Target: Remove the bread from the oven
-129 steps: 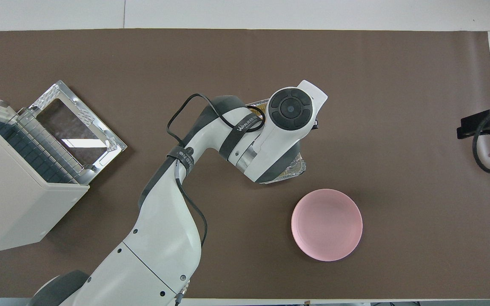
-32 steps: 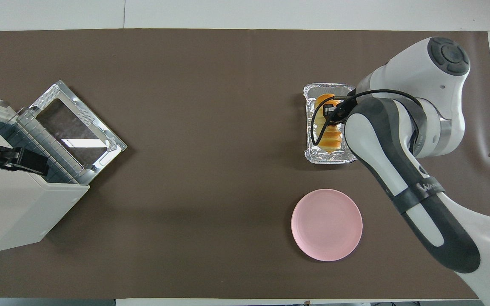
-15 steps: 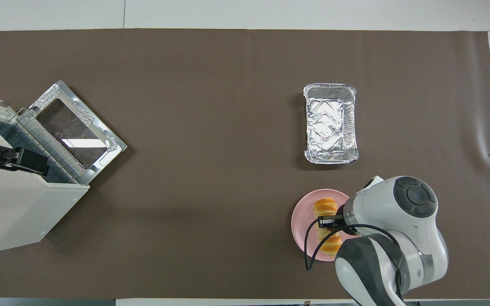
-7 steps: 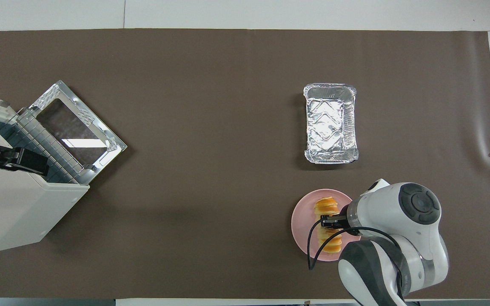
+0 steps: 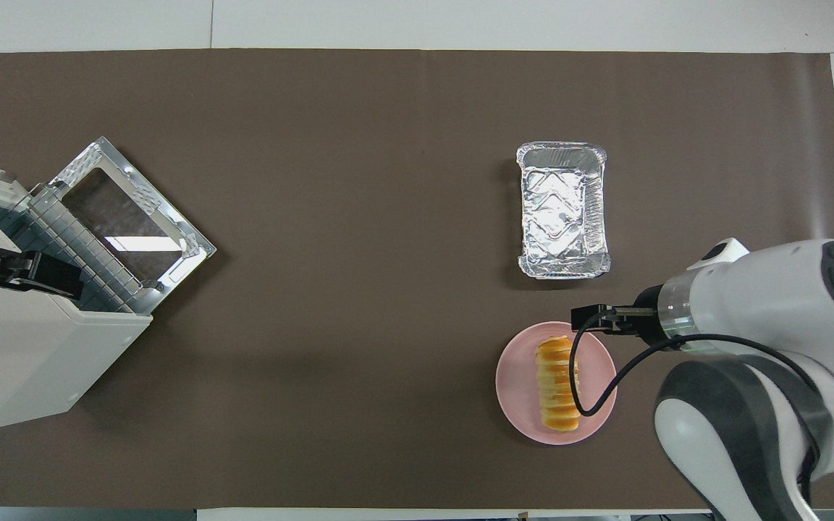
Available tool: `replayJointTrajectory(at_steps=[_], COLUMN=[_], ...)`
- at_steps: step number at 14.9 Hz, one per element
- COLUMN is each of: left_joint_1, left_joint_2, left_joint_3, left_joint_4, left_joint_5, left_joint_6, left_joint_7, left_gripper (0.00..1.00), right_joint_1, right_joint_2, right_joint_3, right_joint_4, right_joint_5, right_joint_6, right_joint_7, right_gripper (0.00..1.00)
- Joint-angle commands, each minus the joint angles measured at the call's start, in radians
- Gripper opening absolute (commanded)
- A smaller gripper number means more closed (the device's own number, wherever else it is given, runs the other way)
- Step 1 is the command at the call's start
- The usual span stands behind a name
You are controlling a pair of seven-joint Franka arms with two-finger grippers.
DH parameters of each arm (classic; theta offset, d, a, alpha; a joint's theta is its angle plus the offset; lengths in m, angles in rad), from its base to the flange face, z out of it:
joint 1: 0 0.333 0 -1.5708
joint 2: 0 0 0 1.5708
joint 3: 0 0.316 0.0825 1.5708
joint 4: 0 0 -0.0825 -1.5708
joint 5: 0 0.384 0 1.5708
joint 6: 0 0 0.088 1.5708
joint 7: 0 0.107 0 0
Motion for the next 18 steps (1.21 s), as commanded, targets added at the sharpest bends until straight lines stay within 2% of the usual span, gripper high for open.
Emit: replayJointTrajectory(at_steps=[1,3,5,8,18], left_joint_1=[0.003,0.003,0.003,0.003,0.003], left_joint_2=[-0.016,-0.016,-0.016,-0.016,-0.016], left_joint_3=[0.002,0.002,0.002,0.002,0.002], left_joint_4=[-0.002,-0.002,-0.002,-0.002,-0.002], left_joint_5=[-0.007,-0.007,-0.007,-0.007,-0.007], left_joint_6=[-0.016,-0.016,-0.016,-0.016,-0.016], left_joint_7=[-0.003,-0.003,-0.003,-0.003,-0.003], left_gripper=[1.0,1.0,1.0,1.0,1.0], right_joint_1=[-0.041,-0.072,-0.104,-0.113,-0.123], right_joint_2=[0.037,0.065,0.134,0.191,0.191], right_joint_3=[0.005,0.005,0.003,0.003,-0.001], right_joint_4=[0.158,0.254,0.392,0.524,0.523], right_joint_5=[-0.105,-0.168,-0.172,-0.236,-0.244], right_joint_6=[-0.08,-0.112,-0.197,-0.304,-0.341], right_joint_7=[-0.047,-0.119,-0.163,-0.202,-0.21], right_gripper=[1.0,1.0,1.0,1.0,1.0])
